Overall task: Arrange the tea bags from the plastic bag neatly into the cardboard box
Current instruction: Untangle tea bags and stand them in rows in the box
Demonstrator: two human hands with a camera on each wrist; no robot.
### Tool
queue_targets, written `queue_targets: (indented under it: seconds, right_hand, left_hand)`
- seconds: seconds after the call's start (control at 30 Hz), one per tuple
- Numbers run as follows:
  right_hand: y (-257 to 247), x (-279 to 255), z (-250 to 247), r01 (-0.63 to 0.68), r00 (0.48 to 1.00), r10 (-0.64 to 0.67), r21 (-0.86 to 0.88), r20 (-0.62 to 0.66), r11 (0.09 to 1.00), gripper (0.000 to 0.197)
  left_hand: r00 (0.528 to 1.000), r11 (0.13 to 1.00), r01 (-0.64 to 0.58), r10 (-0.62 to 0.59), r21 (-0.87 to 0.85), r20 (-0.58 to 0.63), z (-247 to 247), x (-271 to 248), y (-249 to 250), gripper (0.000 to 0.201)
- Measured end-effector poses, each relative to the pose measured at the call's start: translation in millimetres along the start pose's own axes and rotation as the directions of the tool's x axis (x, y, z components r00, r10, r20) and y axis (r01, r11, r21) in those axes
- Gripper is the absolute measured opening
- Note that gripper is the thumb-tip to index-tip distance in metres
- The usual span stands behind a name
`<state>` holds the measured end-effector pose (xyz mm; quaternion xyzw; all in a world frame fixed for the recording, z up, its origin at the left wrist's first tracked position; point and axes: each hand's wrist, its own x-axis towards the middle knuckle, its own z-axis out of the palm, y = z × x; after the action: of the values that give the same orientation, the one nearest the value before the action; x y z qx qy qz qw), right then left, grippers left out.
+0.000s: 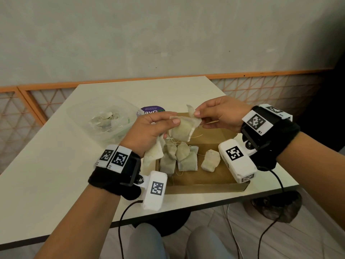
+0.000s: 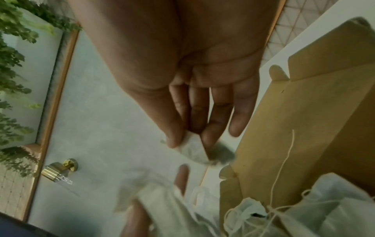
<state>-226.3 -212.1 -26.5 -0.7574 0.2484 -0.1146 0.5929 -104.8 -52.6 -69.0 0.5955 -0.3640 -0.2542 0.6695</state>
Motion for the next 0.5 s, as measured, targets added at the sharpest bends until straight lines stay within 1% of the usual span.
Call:
queue_targets:
  seconds: [0.1, 0.23, 0.33, 0.43, 0.47, 0.5]
  right_hand:
    - [-6, -2, 3, 0.011, 0.995, -0.015, 0.039, 0.099, 0.999, 0.01]
    - [-8, -4, 4, 0.023, 0.984, -0.025, 0.012, 0.175, 1.0, 0.012]
    - [-10, -7, 3, 0.021, 0.988, -0.017, -0.021, 0.152, 1.0, 0.013]
    - [-13, -9, 4, 0.05, 0.993, -0.035, -0.136, 0.112, 0.989, 0.036]
    - [-13, -9, 5, 0.073, 0.994, -0.057, -0.19, 0.09, 0.979, 0.038]
    - [-12, -9, 4, 0.093, 0.995, -0.081, -0.242, 0.055, 0.966, 0.032]
  left_hand:
    - [0.999, 0.999, 0.034, -0.034, -0.039, -0.003, 8, 4, 1, 0.003]
    - [0.999, 0.997, 0.039, -0.039, -0.059, -0.005, 13, 7, 1, 0.004]
    - [0.998, 0.996, 0.025, -0.029, -0.082, -0.058, 16, 10, 0, 0.002]
    - [0.996, 0.998, 0.006, -0.011, -0.055, -0.093, 20, 12, 1, 0.001]
    - [0.996, 1.0, -0.005, 0.003, -0.024, -0.09, 23, 13, 1, 0.001]
    - [0.996, 1.0, -0.013, 0.014, 0.011, -0.086, 26, 14, 1, 0.003]
